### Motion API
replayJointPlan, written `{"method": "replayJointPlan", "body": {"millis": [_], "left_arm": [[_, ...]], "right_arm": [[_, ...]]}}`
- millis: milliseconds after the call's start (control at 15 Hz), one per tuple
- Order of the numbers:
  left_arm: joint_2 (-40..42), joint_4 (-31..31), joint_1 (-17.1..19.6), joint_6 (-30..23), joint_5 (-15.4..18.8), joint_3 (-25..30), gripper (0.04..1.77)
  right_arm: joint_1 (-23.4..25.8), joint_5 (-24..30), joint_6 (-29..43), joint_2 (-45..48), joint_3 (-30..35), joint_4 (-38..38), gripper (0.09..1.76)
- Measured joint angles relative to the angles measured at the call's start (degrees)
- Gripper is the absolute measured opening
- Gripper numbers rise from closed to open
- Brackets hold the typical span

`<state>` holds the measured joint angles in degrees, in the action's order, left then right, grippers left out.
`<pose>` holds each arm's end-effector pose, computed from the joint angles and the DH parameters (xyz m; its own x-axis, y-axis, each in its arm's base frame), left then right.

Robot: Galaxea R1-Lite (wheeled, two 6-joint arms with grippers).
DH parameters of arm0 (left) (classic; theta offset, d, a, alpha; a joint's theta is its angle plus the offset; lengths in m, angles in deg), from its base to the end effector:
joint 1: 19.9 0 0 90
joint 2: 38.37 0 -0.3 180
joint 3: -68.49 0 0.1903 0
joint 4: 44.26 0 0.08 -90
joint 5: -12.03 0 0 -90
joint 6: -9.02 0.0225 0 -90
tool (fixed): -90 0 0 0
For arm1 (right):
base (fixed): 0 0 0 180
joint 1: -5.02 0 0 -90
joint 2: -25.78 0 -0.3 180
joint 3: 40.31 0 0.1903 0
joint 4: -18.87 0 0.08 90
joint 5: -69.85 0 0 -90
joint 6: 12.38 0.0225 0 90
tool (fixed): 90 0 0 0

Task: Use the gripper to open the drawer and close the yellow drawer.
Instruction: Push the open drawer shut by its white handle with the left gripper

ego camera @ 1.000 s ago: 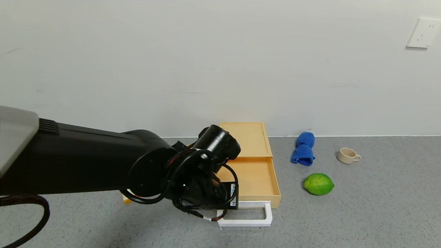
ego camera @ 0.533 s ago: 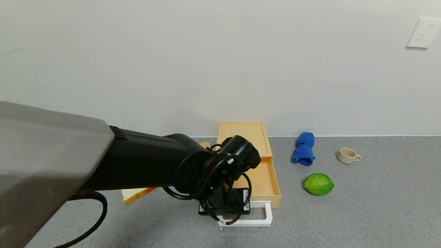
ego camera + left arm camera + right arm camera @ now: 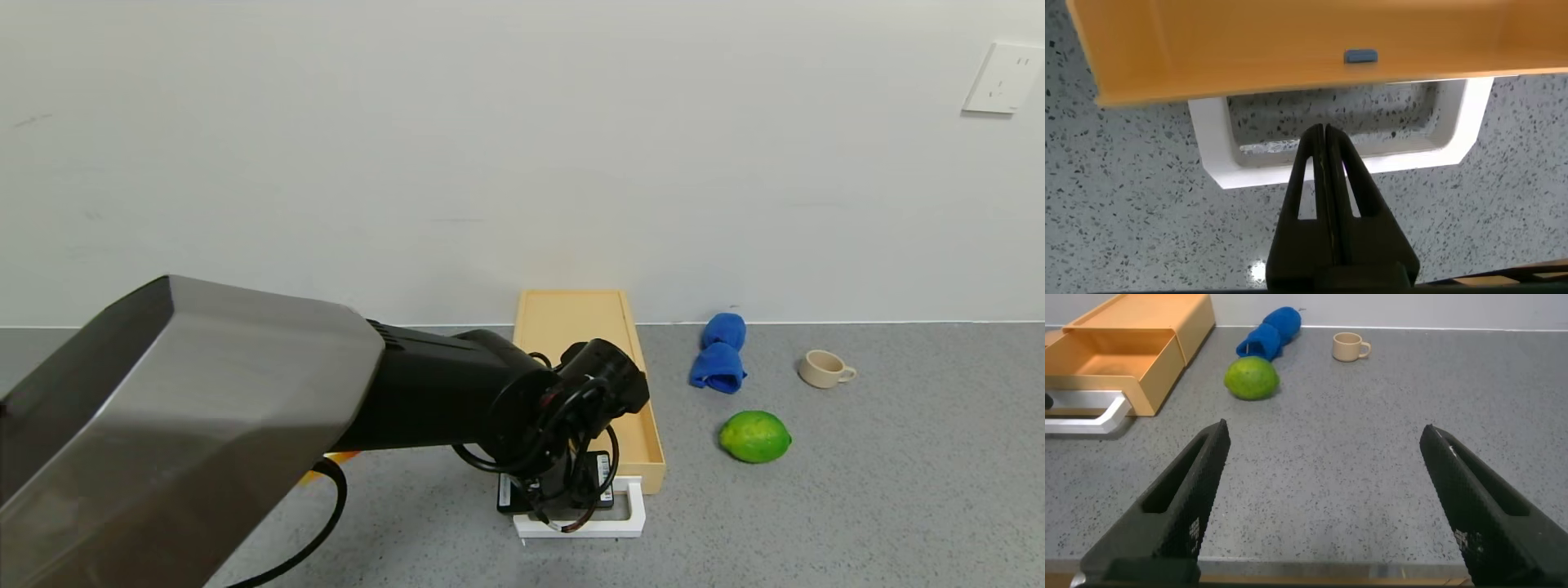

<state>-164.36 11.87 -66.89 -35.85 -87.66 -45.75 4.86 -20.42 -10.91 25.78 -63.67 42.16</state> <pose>0.2764 -0.2907 0.1093 0.3763 -0.1566 -0.9132 0.0344 0.9873 -0.1551 -0.0228 -0.0002 0.0756 1.0000 -0.0019 0.0012 0.0019 0.9997 0.0257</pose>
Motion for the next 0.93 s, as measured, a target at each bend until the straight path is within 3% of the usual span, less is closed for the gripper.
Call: {"method": "replayJointPlan", "body": {"millis": [467,933], "left_arm": [[-2.8,1.8,0.0,-2.6,-0.6,-2.7,0.11],[-5.1,1.7,-0.5,-3.3,-4.7,-6.3,0.11]], "right_arm": [[0.0,0.0,0.0,0.0,0.0,0.0,1.71],[0.0,0.0,0.0,0.0,0.0,0.0,1.71]]}}
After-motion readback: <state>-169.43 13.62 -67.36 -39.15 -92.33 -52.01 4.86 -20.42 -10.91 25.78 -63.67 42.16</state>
